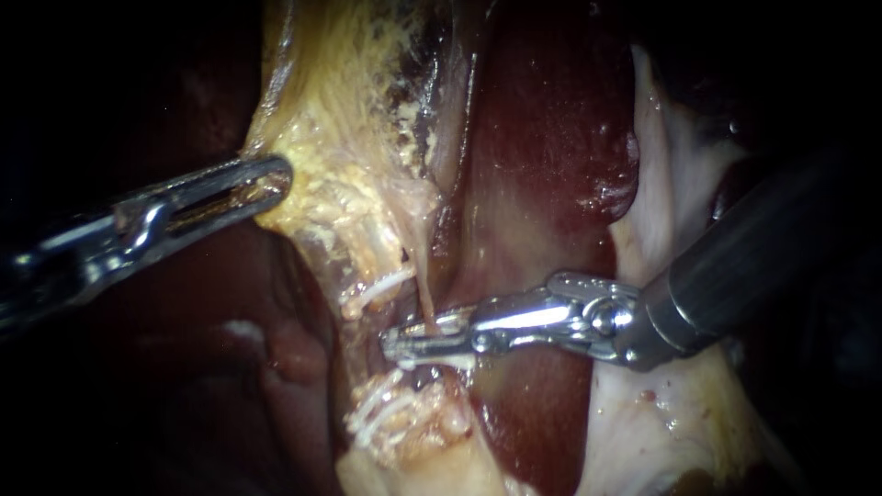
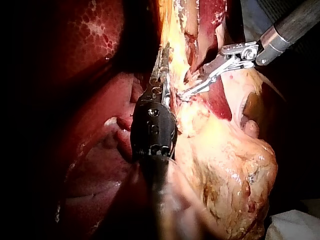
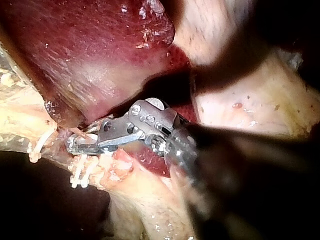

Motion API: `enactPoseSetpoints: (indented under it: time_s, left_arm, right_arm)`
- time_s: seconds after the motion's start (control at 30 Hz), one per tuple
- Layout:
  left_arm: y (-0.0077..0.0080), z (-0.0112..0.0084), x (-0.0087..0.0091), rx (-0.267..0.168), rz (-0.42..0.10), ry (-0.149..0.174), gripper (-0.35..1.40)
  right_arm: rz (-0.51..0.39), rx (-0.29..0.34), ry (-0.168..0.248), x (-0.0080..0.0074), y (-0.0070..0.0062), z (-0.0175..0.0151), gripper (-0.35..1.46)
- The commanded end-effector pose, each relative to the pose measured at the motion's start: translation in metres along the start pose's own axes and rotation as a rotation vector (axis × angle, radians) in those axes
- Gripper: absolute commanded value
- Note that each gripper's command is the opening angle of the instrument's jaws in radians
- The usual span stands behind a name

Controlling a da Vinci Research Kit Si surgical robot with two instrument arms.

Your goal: Going back second clip right tube

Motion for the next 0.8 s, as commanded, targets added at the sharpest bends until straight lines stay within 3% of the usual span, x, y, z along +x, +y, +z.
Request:
enactPoseSetpoints:
  time_s: [0.03, 0.27, 0.37, 0.47, 0.6, 0.8]
  left_arm:
    - [0.0000, 0.0000, 0.0000, 0.000, 0.001, 0.000, -0.35]
    - [0.0001, -0.0001, 0.0000, -0.008, 0.001, -0.003, -0.35]
    - [0.0001, -0.0002, 0.0000, -0.013, 0.001, -0.006, -0.35]
    - [0.0001, -0.0004, 0.0001, -0.017, 0.000, -0.007, -0.35]
    - [-0.0002, -0.0008, 0.0001, -0.028, -0.008, -0.012, -0.35]
    - [-0.0003, -0.0017, -0.0004, -0.043, -0.019, -0.015, -0.35]
  right_arm:
    - [0.000, 0.000, 0.000, 0.0000, 0.0000, 0.0000, -0.35]
    - [0.000, 0.004, -0.003, 0.0000, -0.0001, 0.0000, -0.35]
    - [-0.117, 0.006, -0.005, 0.0003, -0.0001, 0.0002, 0.31]
    - [-0.188, 0.015, 0.013, 0.0006, -0.0002, 0.0004, 0.51]
    - [-0.211, -0.014, 0.038, 0.0007, -0.0002, 0.0007, 0.60]
    - [-0.229, -0.014, 0.038, 0.0007, -0.0001, 0.0007, 0.60]
